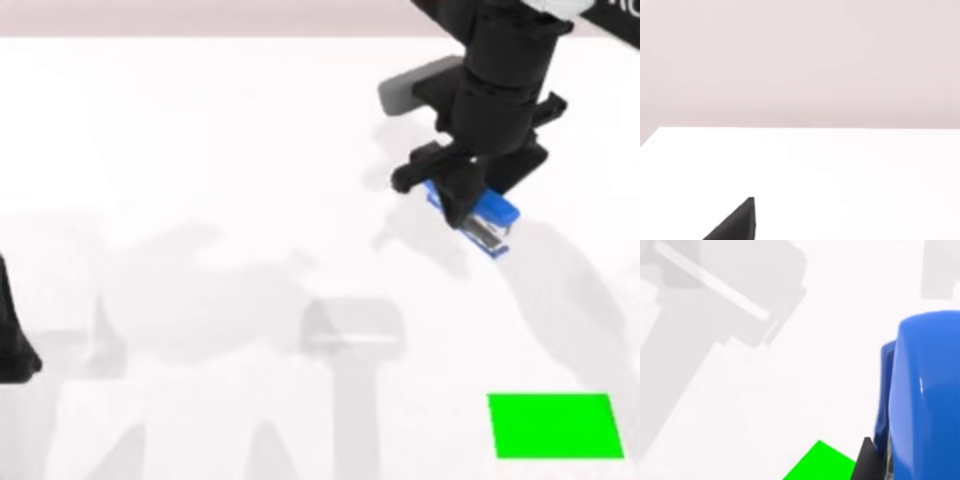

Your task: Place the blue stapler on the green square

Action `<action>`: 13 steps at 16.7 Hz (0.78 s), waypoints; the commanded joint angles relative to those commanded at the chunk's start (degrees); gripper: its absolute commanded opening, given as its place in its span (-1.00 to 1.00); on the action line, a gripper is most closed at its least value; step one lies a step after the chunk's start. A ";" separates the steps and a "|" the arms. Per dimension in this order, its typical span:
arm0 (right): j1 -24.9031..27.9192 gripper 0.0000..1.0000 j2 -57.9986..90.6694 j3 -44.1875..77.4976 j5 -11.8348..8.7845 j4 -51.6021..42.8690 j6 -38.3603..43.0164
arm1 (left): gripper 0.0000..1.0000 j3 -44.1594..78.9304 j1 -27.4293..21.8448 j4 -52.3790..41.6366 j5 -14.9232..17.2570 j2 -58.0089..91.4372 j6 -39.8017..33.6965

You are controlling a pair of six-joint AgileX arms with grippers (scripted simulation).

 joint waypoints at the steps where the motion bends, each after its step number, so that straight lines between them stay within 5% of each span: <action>1: 0.13 -1.00 -3.25 -4.95 -0.45 0.77 -4.82 | 1.00 0.00 0.00 0.00 0.00 0.00 0.00; 6: 0.69 -1.00 -19.81 -30.91 -0.53 7.13 -30.21 | 1.00 0.00 0.00 0.00 0.00 0.00 0.00; 13: 1.03 -1.00 -37.10 -53.75 3.61 19.41 -52.07 | 1.00 0.00 0.00 0.00 0.00 0.00 0.00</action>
